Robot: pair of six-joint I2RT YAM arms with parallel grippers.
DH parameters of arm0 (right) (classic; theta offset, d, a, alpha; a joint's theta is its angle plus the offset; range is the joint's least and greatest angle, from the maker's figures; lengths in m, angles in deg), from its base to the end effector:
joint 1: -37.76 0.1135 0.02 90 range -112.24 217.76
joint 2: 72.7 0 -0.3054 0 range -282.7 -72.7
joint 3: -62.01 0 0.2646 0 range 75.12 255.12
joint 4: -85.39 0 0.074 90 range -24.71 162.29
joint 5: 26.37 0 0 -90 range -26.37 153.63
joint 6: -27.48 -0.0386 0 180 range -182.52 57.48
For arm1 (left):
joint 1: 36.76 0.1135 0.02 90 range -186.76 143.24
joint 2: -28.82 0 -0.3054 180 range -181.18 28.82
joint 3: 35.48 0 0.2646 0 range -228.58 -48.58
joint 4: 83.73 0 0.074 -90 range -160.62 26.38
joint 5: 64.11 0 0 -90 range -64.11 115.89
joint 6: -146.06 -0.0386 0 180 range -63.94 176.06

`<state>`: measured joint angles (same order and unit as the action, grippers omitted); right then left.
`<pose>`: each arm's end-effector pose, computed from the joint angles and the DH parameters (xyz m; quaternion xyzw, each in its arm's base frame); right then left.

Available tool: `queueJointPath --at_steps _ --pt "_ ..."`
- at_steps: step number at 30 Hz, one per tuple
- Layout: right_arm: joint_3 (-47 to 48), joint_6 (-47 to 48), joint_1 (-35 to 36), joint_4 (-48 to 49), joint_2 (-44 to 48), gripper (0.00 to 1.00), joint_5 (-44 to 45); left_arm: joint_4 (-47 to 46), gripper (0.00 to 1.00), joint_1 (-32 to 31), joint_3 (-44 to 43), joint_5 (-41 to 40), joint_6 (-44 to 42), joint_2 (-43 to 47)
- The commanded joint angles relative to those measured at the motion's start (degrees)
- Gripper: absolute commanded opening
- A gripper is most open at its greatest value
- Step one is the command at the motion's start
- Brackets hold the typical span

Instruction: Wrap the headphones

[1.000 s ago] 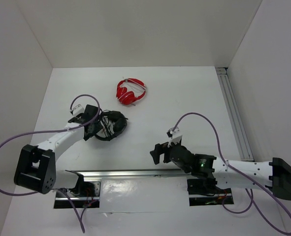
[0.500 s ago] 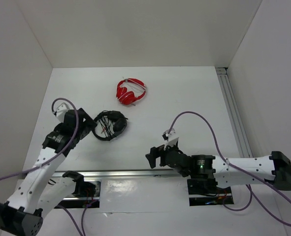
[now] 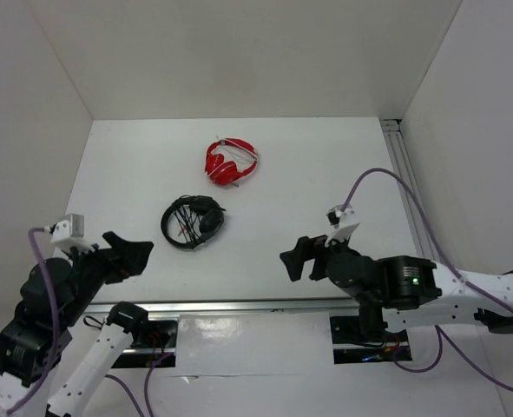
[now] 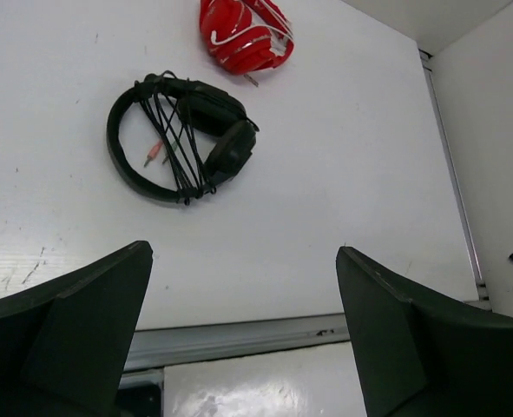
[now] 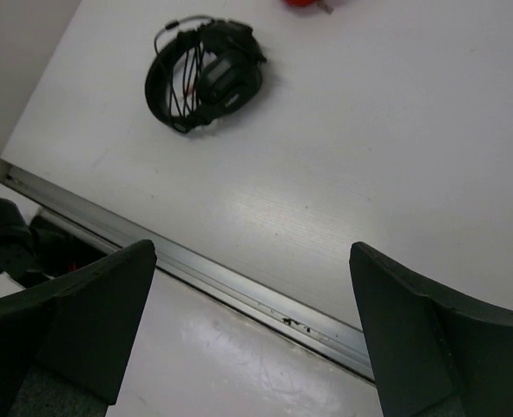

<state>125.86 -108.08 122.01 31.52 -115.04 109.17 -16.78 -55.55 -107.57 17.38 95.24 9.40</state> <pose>0.0400 0.1224 0.3621 -0.0916 0.8240 0.2587 0.4956 0.0029 0.0050 0.3978 -0.1842 0.7668 -0.2453 0.5638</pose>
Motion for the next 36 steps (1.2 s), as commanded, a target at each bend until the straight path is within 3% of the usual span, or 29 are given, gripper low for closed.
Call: queueJointPath --at_steps 1,4,7,17,29,36 --pt "9.3 -1.5 0.4 -13.1 3.3 1.00 7.6 8.4 1.00 -0.1 -1.5 3.4 -3.9 5.4" --pt "18.0 1.1 0.4 -19.5 3.3 1.00 12.5 9.9 1.00 -0.7 1.0 1.6 -4.7 9.3" --pt "22.0 2.0 0.4 -21.7 2.8 1.00 12.0 9.3 1.00 -1.3 1.0 0.8 -3.5 10.1" --pt "21.2 -5.0 0.4 -33.7 8.9 1.00 13.1 9.3 1.00 -1.3 1.0 0.7 -3.5 9.6" --pt "24.1 0.4 -5.9 -34.2 9.4 1.00 9.3 10.0 1.00 -1.3 0.4 -1.2 -2.4 9.6" --pt "26.3 3.8 -11.8 -34.2 9.4 1.00 3.1 14.9 1.00 -1.3 -3.2 -5.1 0.6 8.4"
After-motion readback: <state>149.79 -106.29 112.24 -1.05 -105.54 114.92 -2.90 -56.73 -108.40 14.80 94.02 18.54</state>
